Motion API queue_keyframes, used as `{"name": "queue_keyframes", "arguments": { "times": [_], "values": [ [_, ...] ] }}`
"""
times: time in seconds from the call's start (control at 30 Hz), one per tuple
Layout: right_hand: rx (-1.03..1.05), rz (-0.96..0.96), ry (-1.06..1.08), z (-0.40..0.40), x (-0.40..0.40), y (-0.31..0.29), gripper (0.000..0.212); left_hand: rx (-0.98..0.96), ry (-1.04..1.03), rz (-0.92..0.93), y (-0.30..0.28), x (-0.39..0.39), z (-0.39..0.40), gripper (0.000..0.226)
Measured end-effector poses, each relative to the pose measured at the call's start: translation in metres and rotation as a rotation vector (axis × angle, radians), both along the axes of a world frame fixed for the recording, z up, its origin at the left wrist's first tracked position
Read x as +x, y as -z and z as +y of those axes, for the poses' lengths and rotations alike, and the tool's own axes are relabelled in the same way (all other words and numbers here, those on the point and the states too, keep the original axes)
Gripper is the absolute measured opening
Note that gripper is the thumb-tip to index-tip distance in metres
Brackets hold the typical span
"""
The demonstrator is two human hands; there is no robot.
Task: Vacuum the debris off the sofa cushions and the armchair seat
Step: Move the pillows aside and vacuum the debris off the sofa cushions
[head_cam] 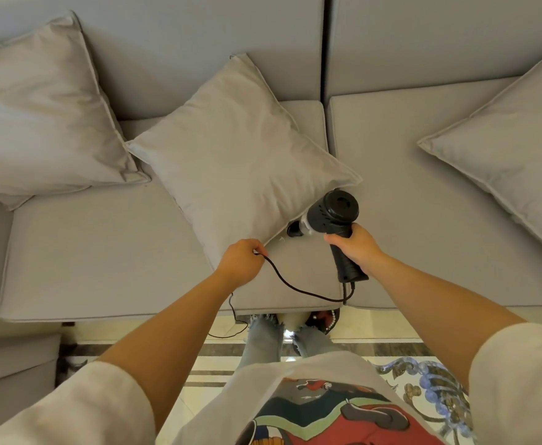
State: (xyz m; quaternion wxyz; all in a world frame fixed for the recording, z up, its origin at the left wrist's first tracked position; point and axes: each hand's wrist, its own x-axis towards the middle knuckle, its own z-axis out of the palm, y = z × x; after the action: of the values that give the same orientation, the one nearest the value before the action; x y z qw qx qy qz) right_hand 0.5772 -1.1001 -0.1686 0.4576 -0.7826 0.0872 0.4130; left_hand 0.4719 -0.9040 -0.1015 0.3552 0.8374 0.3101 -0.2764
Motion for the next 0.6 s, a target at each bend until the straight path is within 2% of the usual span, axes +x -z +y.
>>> {"name": "queue_keyframes", "arguments": {
  "times": [0.13, 0.3, 0.43, 0.6],
  "values": [
    [-0.012, 0.044, -0.058, 0.001, 0.0, -0.001, 0.033, -0.007, -0.03, -0.002, 0.003, -0.005, -0.002, 0.026],
    [-0.007, 0.001, -0.038, 0.007, -0.002, 0.003, 0.031, -0.007, -0.061, 0.008, 0.007, -0.01, -0.002, 0.027],
    [-0.019, 0.055, -0.104, 0.004, -0.01, 0.005, 0.019, -0.027, -0.071, 0.032, 0.01, -0.02, -0.007, 0.026],
    [-0.024, 0.042, -0.103, 0.004, -0.015, 0.004, 0.024, -0.026, -0.09, 0.012, 0.005, -0.023, -0.007, 0.026]
  ]
}}
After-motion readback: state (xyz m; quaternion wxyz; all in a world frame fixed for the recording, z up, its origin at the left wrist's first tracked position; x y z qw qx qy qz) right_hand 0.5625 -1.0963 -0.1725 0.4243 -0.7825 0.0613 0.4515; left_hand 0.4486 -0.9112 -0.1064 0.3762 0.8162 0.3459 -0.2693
